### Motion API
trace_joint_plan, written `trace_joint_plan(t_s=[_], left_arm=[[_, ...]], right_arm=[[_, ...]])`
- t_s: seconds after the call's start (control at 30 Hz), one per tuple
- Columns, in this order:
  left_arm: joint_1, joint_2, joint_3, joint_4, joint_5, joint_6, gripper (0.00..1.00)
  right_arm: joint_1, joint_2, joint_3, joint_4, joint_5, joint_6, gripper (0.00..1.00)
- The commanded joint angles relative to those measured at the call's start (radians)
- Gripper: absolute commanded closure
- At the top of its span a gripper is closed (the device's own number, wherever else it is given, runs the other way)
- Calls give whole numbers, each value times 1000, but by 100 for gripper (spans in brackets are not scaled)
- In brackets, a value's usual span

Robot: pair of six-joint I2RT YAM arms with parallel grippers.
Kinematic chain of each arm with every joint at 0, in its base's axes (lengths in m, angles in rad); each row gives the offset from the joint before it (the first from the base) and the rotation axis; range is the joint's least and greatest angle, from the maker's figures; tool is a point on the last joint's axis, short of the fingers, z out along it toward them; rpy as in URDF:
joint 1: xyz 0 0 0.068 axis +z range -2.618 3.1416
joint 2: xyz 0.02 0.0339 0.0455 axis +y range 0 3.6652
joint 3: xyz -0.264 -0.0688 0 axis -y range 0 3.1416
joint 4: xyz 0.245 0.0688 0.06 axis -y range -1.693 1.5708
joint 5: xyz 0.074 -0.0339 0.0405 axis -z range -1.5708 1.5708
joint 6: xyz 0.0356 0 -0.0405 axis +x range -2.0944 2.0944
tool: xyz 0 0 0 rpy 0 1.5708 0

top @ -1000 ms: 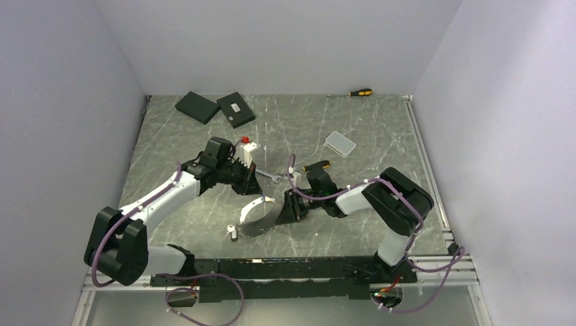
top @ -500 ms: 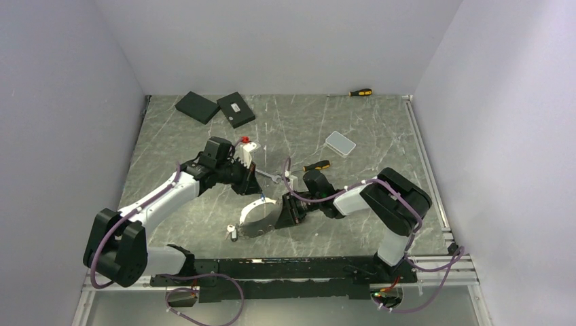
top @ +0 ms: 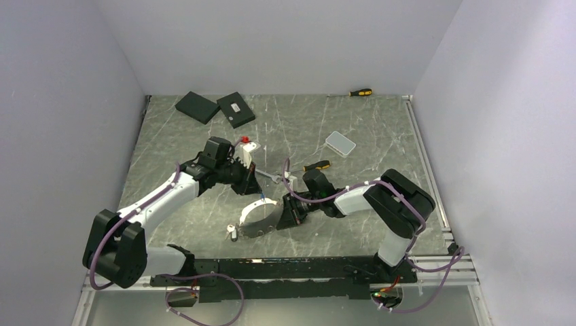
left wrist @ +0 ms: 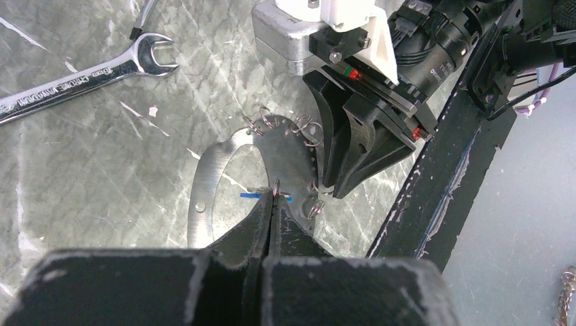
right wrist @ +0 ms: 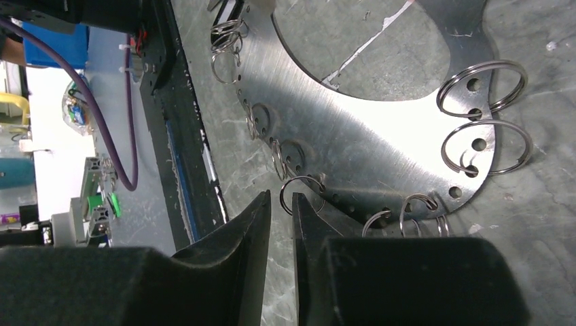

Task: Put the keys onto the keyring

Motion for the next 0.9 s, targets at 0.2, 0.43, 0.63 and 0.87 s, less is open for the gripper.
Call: trace_joint_plan(t_s=[0.2, 0.43, 0.63, 0.87], left_arm=[[3, -37, 41, 11, 10, 28, 100], [2, -45, 43, 4, 7, 34, 100], [3, -53, 41, 4, 8, 34, 100], [2, -61, 41, 3, 6, 35, 100]], right_arm=[[-5, -33, 35, -25, -15, -55, 80], [-5, -30, 46, -25, -16, -58, 75], [-2, -38, 65, -66, 3, -93, 70], [11, -29, 87, -143, 10, -162, 69]])
